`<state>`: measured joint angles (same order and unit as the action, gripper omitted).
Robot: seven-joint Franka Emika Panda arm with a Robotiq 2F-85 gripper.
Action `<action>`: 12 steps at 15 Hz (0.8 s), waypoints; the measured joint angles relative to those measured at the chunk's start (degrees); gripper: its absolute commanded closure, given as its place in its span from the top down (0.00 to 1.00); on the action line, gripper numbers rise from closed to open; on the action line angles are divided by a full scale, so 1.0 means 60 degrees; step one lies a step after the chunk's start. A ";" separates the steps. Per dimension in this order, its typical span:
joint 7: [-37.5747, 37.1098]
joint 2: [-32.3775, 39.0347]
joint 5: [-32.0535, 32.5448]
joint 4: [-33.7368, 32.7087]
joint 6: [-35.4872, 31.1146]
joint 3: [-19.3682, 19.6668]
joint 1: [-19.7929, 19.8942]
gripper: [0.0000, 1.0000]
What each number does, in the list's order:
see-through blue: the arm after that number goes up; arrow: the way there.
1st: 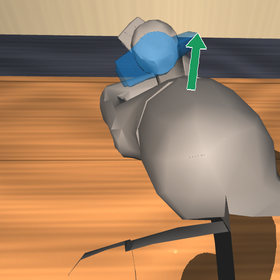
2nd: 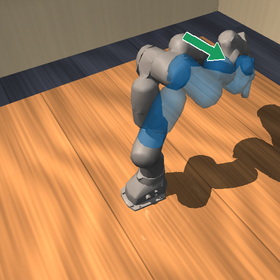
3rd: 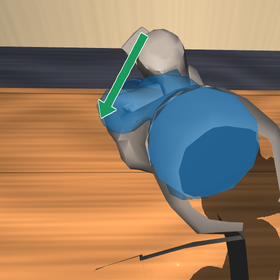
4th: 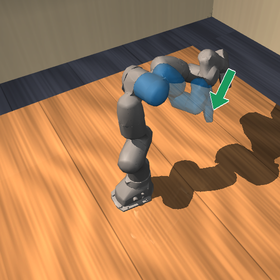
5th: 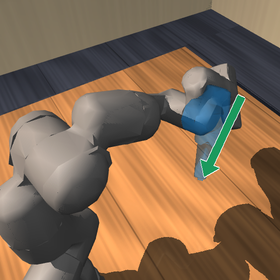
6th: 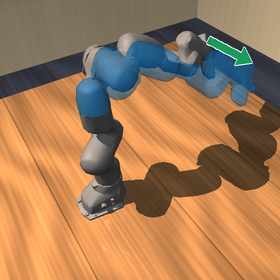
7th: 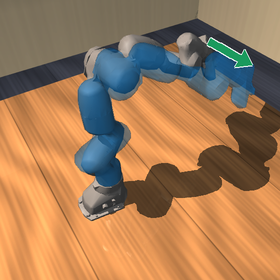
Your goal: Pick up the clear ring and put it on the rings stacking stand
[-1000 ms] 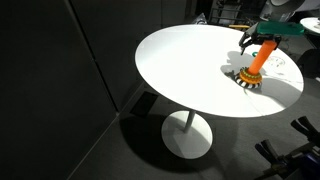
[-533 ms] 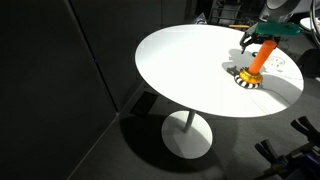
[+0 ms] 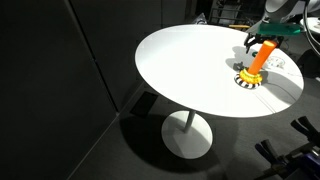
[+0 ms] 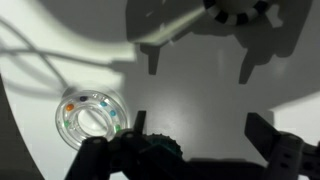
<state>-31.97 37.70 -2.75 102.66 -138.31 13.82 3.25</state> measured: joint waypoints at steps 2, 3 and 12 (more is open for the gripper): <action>0.0001 0.0201 0.0011 -0.0178 0.0112 0.0174 0.0010 1.00; 0.0006 0.0295 0.0014 -0.0249 0.0148 0.0244 0.0025 1.00; 0.0635 0.0859 0.0026 -0.0579 0.0189 0.0396 0.0338 1.00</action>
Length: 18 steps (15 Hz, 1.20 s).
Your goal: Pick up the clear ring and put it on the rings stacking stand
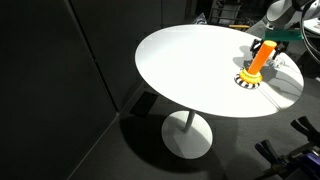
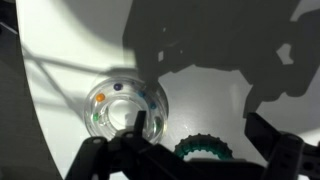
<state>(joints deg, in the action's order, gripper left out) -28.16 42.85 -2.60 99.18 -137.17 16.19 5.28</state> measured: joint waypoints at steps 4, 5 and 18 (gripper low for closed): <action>0.0327 0.0091 0.0005 -0.0039 0.0000 0.0000 0.0070 1.00; 0.0386 0.0098 0.0012 -0.0043 0.0000 0.0000 0.0085 1.00; 0.1008 0.0176 0.0050 -0.0052 -0.0018 0.0000 0.0277 1.00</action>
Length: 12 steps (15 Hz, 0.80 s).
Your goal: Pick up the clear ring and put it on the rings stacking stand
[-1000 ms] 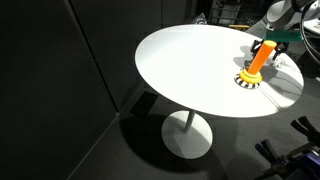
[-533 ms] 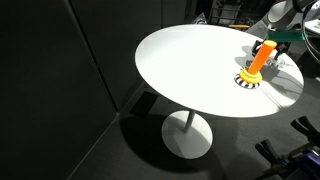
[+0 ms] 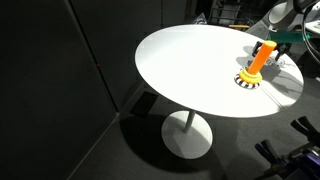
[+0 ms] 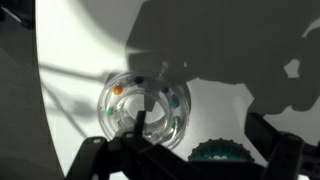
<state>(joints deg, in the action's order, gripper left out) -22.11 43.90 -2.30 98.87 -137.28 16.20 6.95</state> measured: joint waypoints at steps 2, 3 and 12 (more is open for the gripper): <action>0.0009 0.0000 0.0000 -0.0007 0.0000 0.0000 0.0015 1.00; 0.0009 0.0000 0.0000 -0.0016 0.0000 0.0000 0.0020 1.00; 0.0104 -0.0161 0.0000 -0.0064 0.0011 0.0015 0.0207 1.00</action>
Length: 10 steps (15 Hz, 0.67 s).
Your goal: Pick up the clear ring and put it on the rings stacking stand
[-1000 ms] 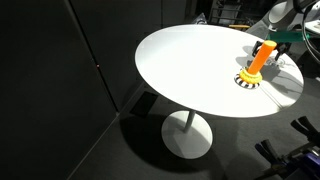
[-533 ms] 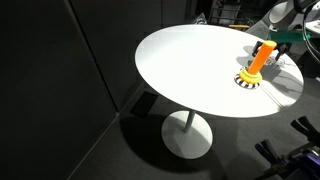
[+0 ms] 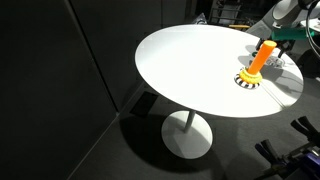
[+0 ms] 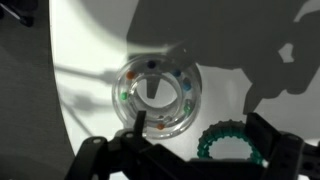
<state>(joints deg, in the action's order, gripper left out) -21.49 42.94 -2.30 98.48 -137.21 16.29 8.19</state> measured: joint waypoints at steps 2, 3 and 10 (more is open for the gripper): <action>0.0119 -0.0042 -0.0008 0.0001 -0.0004 -0.0010 0.0144 1.00; 0.0211 -0.0061 -0.0016 0.0002 -0.0004 -0.0021 0.0226 1.00; 0.0969 -0.0092 -0.0452 0.0100 -0.0331 -0.0487 0.0802 1.00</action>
<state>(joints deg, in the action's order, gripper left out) -15.68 42.39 -5.01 99.08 -139.20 13.37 13.00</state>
